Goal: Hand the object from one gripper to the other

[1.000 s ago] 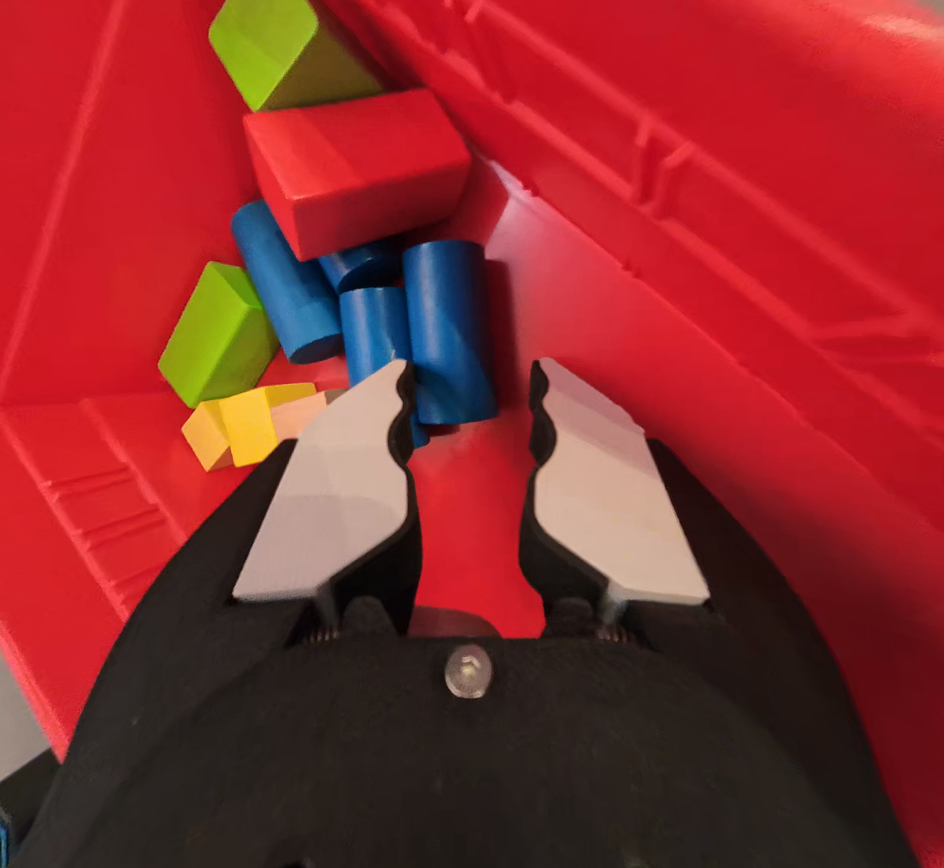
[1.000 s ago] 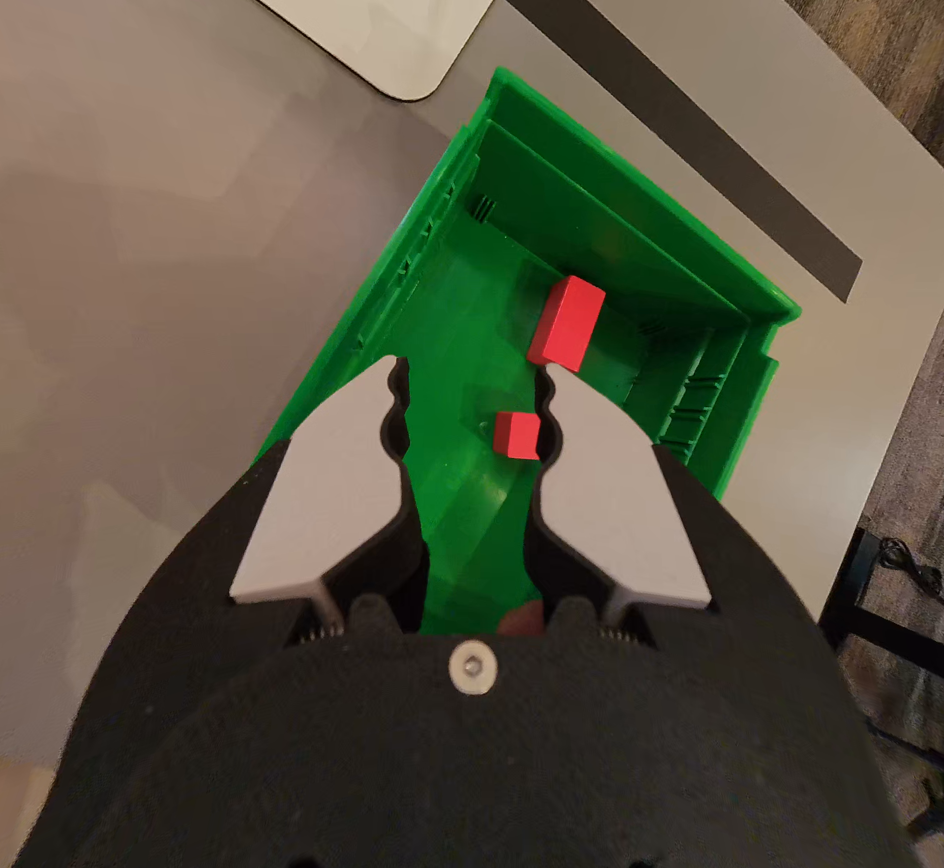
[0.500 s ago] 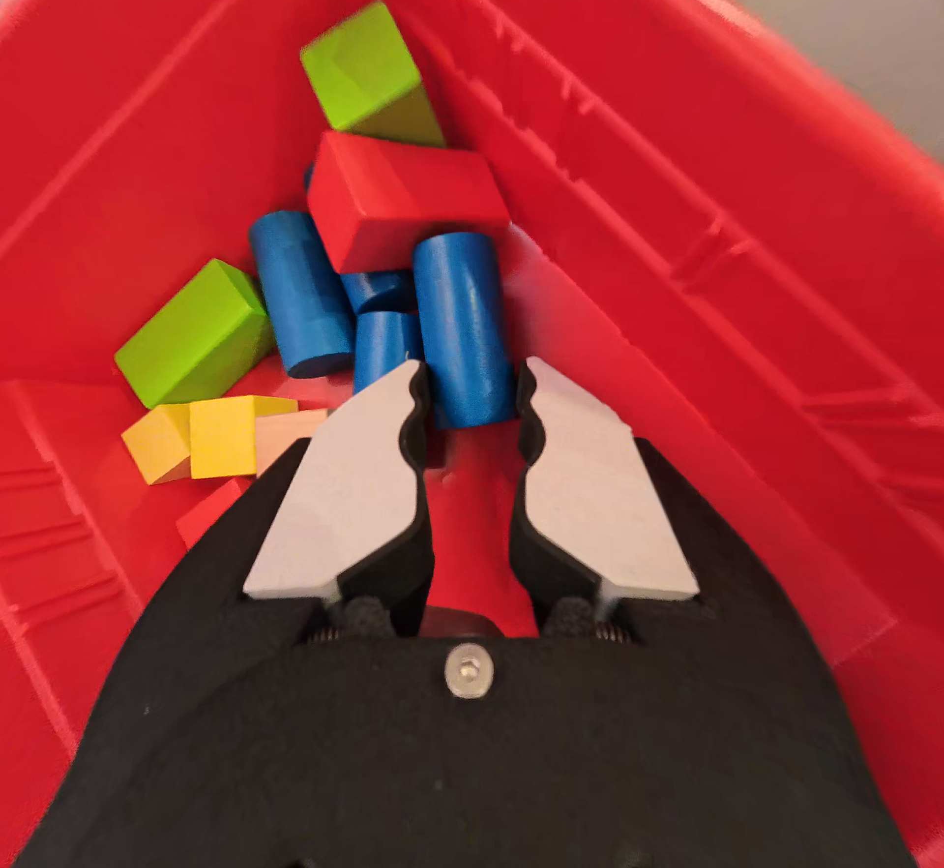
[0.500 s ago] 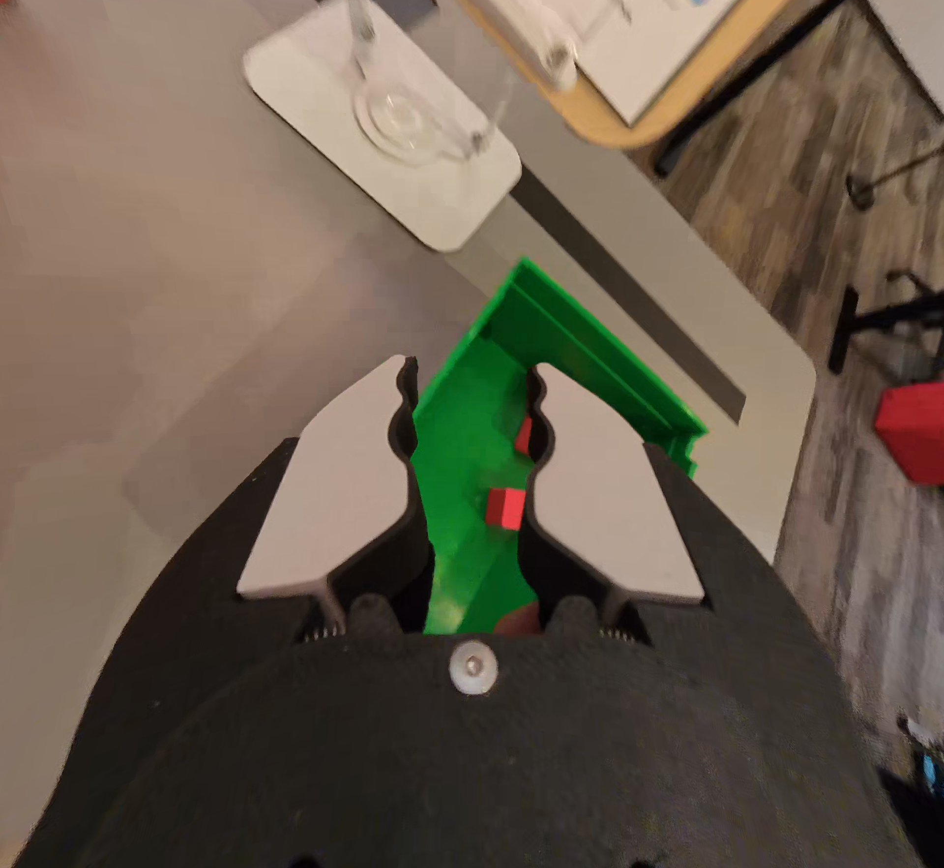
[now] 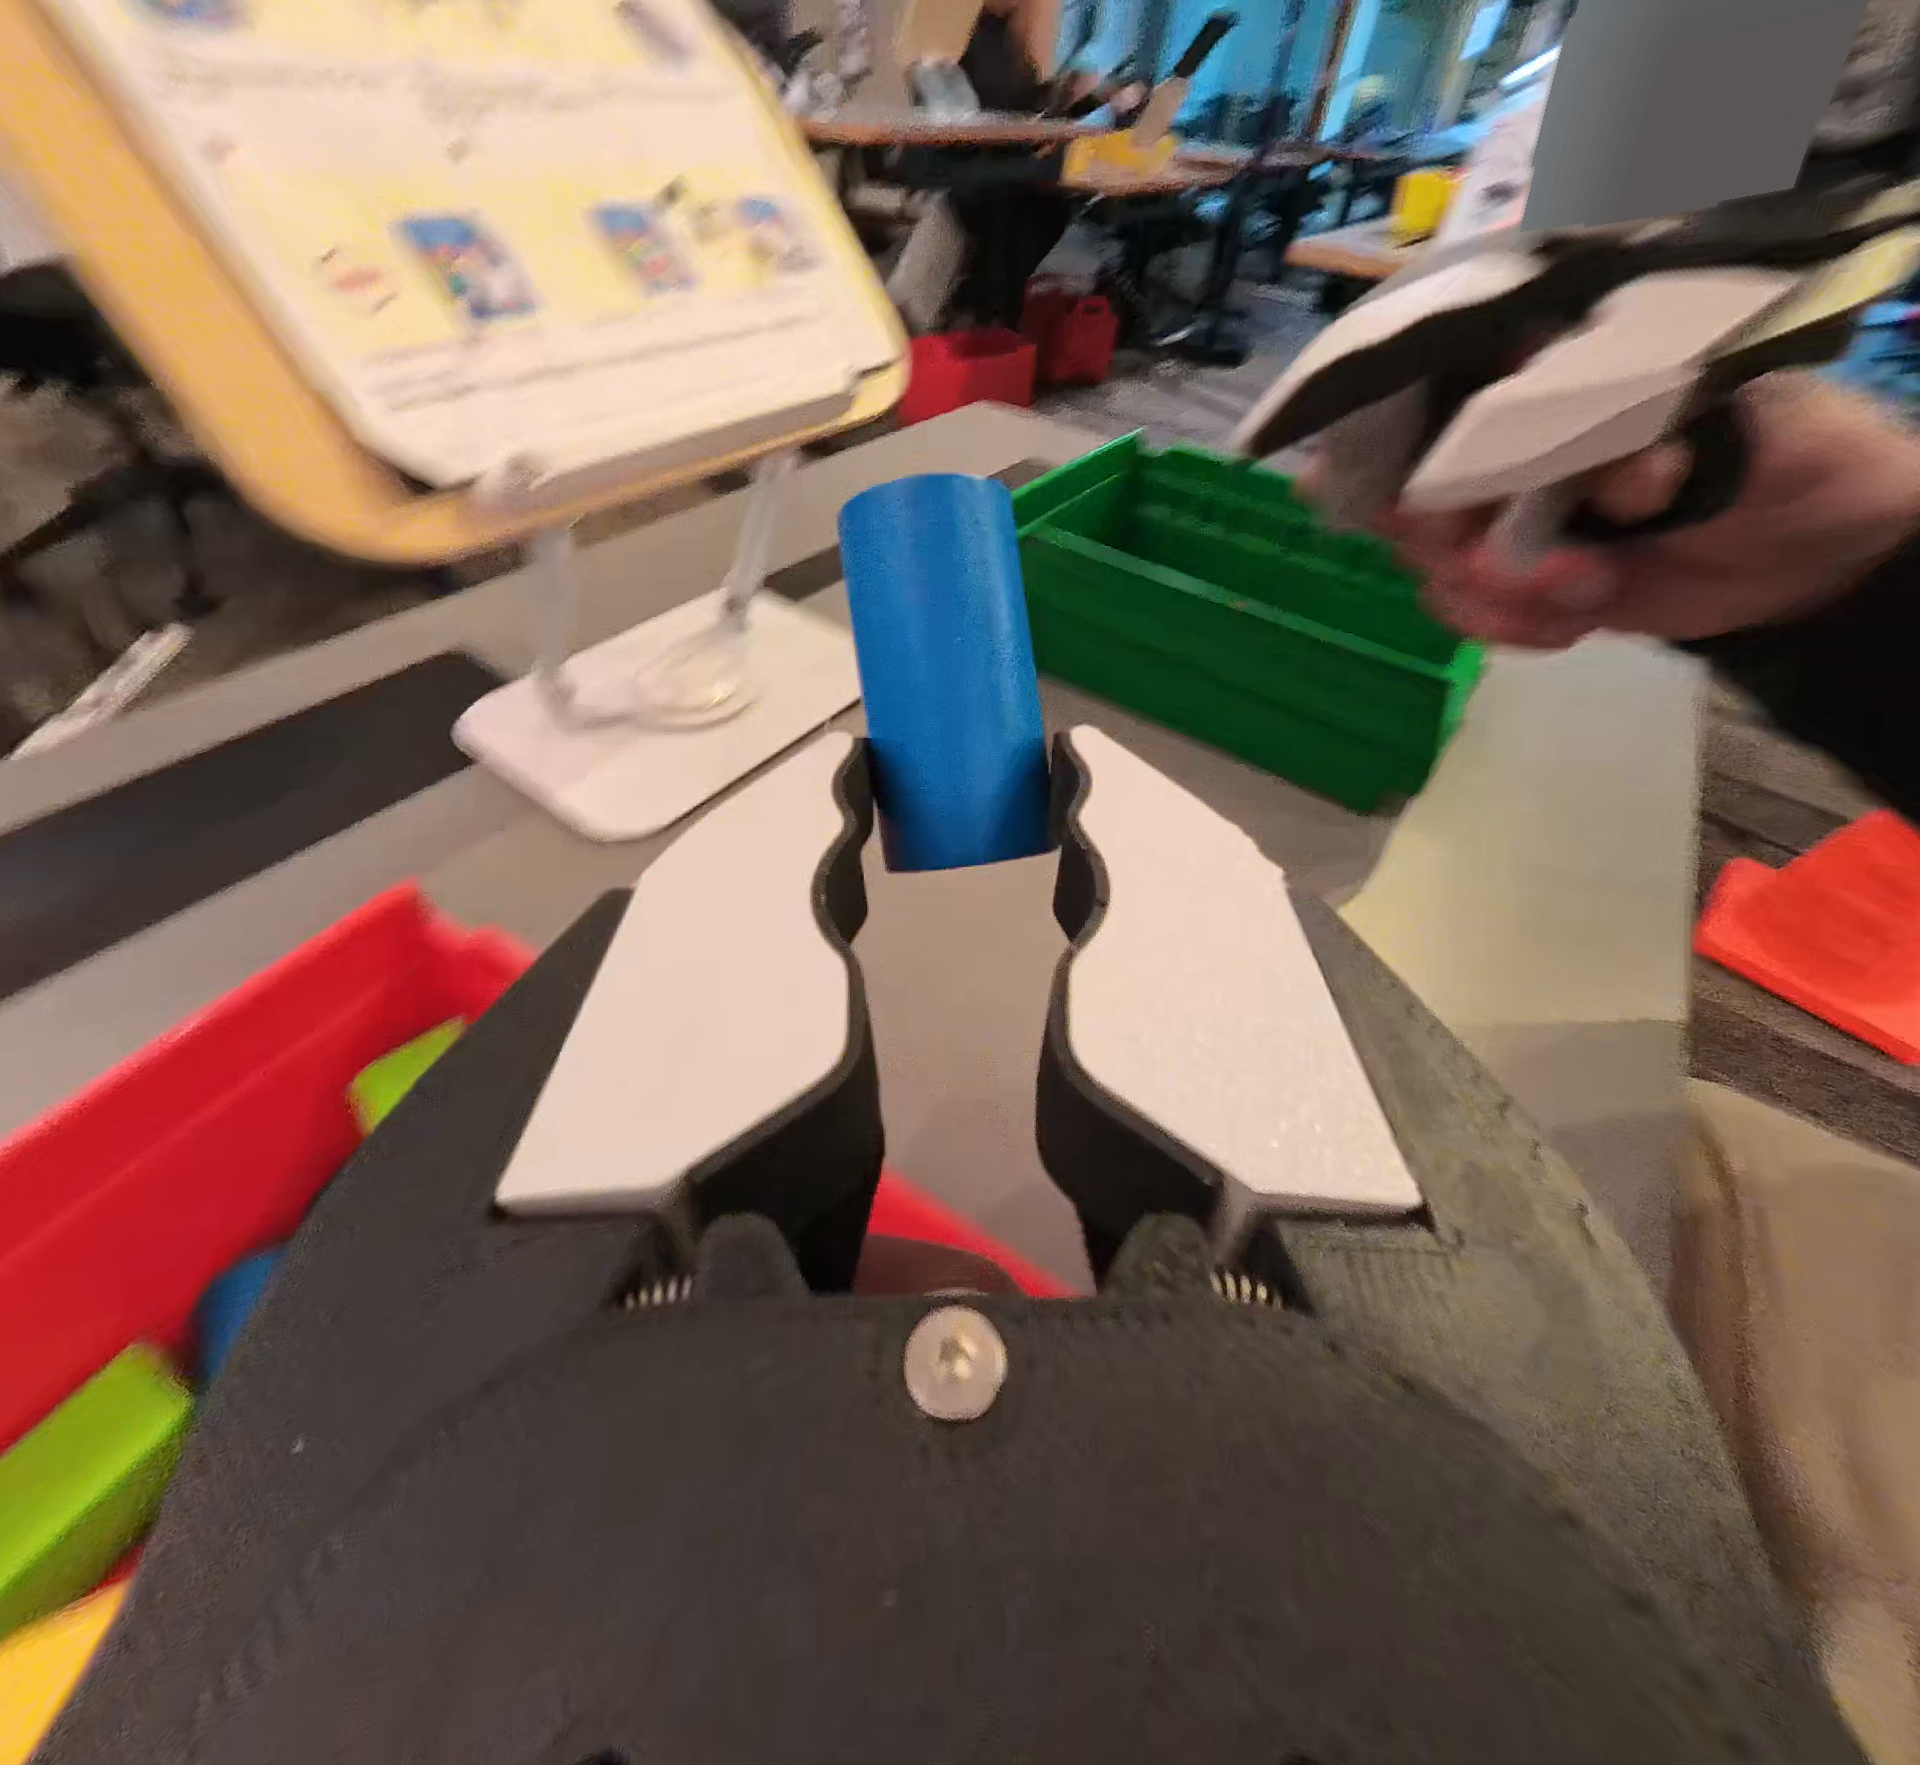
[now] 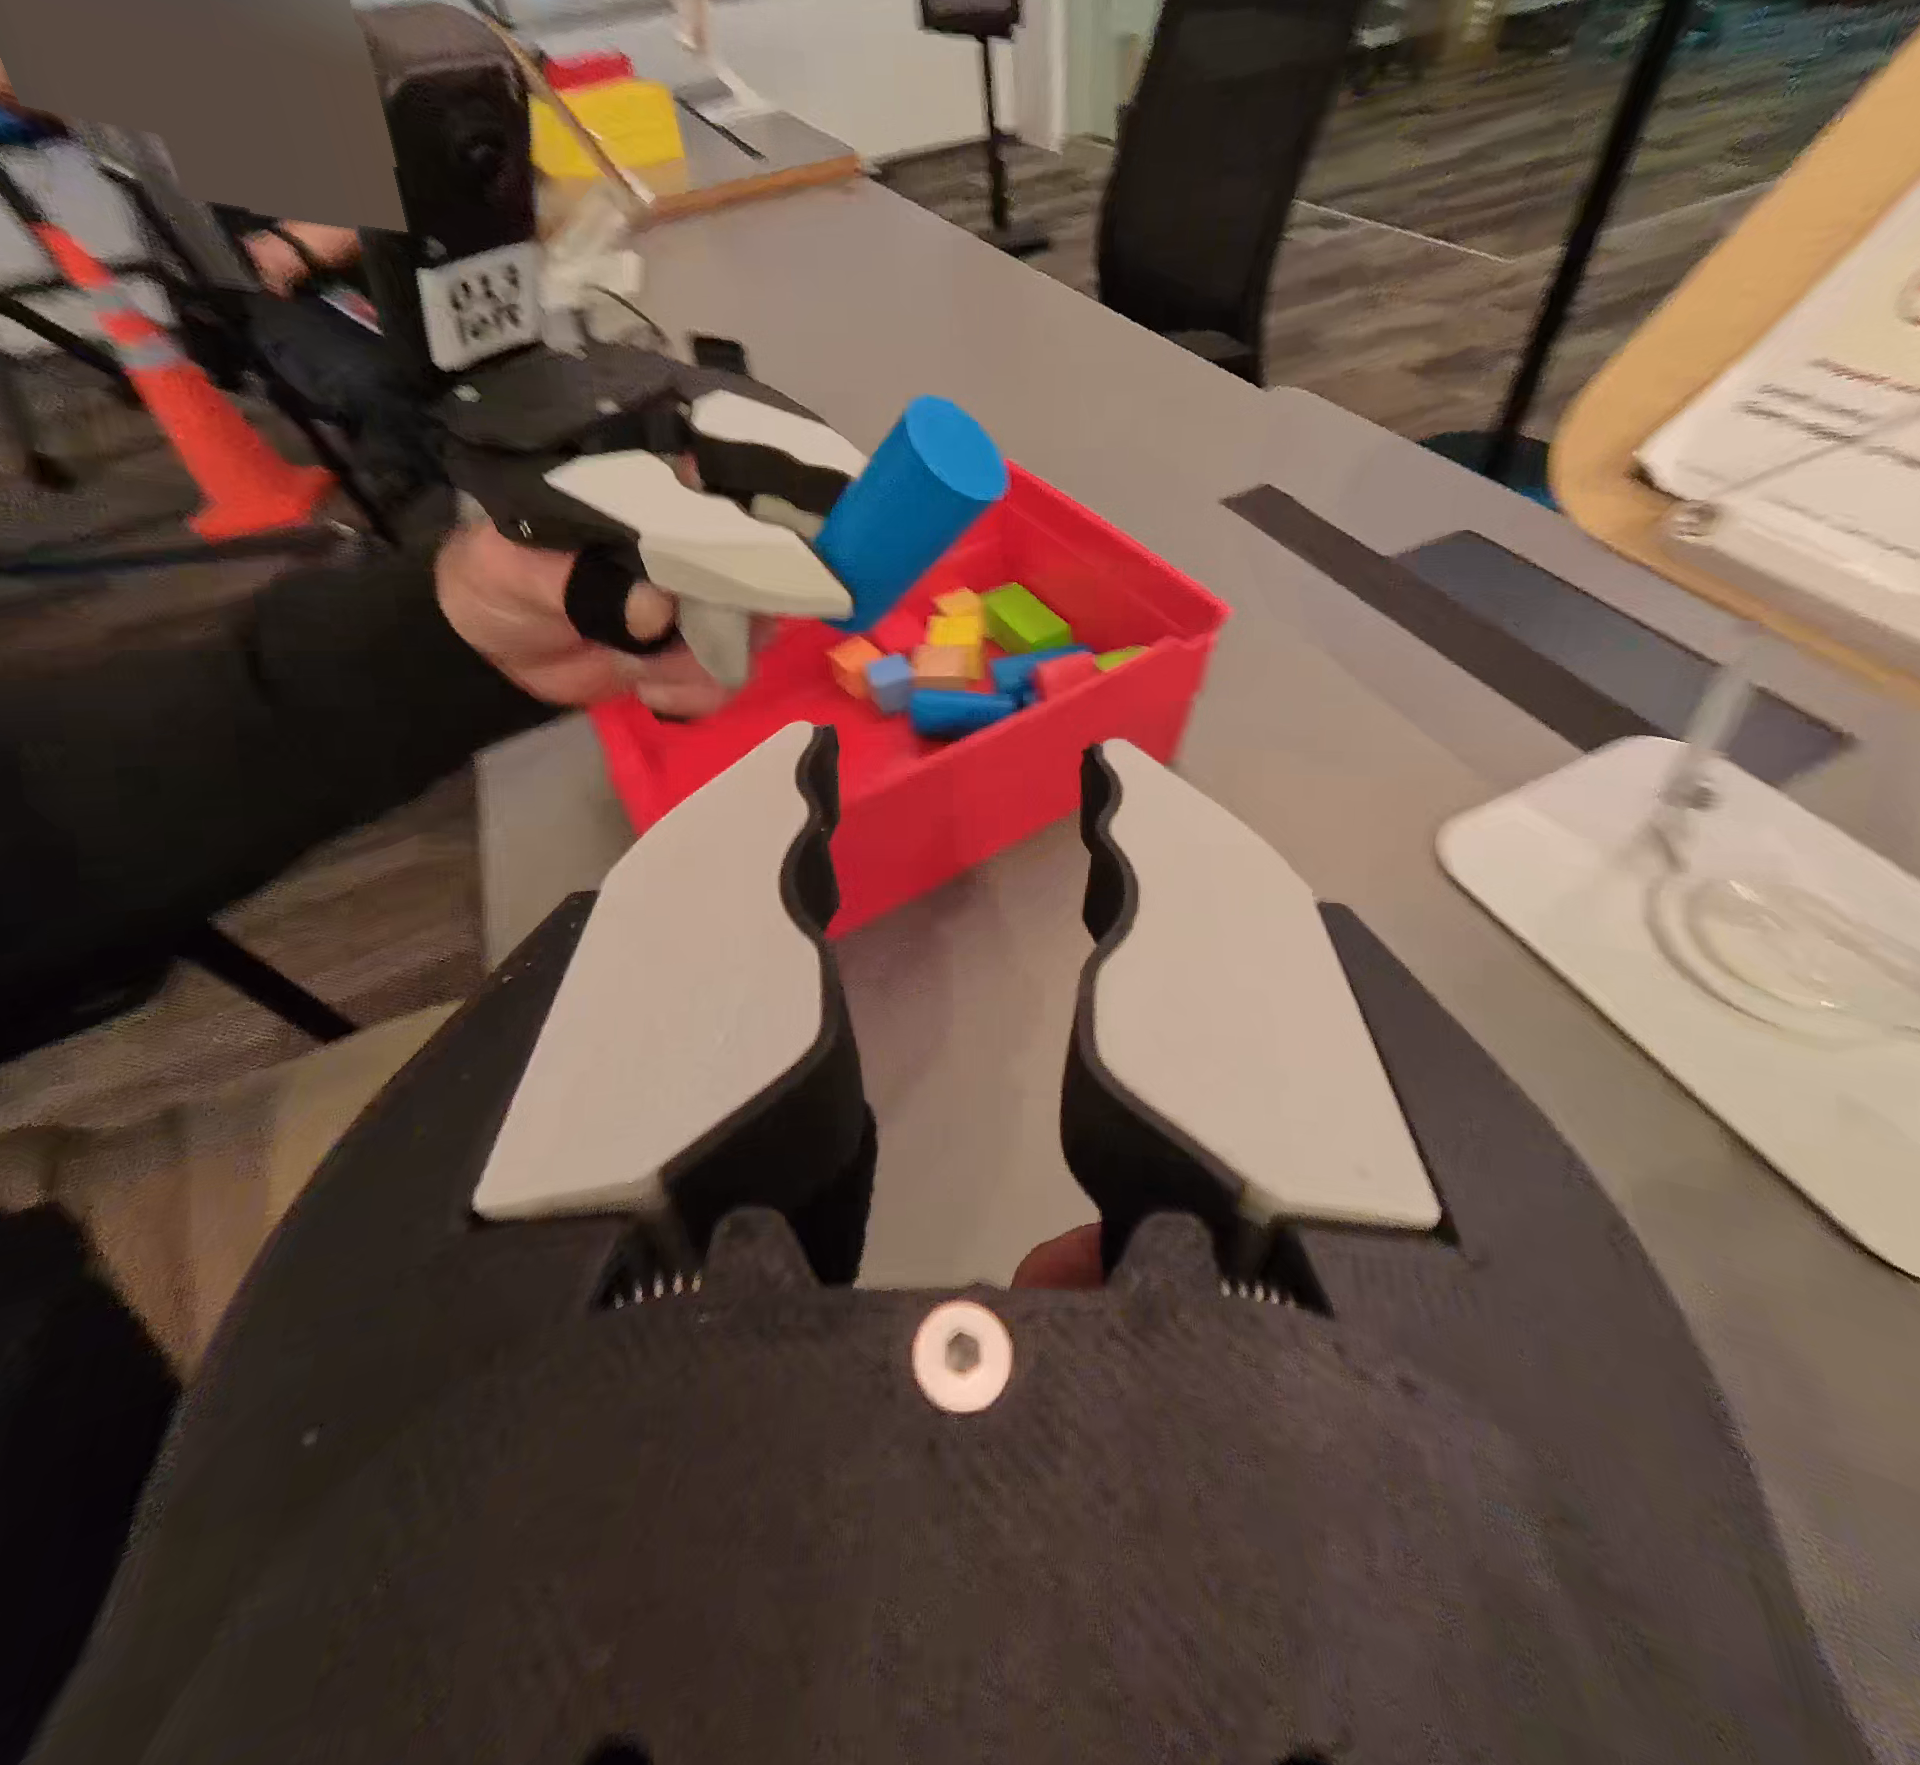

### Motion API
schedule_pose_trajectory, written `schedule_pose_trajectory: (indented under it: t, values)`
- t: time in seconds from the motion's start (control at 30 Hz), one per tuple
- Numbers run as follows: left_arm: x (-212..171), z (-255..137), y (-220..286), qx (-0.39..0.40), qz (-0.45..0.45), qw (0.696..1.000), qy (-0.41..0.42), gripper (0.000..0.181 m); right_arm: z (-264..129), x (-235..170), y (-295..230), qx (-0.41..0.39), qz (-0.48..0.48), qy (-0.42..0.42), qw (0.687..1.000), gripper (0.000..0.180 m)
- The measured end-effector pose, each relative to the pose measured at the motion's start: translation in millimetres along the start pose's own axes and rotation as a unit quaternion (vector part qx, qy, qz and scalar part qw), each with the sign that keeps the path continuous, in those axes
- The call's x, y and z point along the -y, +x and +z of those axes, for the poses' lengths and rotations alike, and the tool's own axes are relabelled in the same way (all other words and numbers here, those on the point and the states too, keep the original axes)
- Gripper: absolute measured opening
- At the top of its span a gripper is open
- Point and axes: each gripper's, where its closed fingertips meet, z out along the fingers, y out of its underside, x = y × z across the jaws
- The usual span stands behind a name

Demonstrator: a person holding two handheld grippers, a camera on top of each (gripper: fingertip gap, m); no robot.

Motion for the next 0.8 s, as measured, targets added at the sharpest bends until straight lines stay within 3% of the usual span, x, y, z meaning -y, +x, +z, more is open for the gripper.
schedule_pose_trajectory:
  t: [0.2,0.3,0.8]
  values:
    - [23.5,29.8,82.0,-0.118,-0.018,0.991,0.054,0.033,1.2,14.3,-16.9,0.105,0.108,0.108,0.983,0.047]
    - [22.6,35.7,98.9,-0.146,-0.029,0.987,0.059,0.032,-0.1,14.8,-25.9,0.127,0.088,0.108,0.982,0.038]
    - [36.7,36.1,111.7,-0.161,-0.049,0.981,0.094,0.035,-15.7,33.3,-29.6,0.130,0.072,0.134,0.980,0.031]
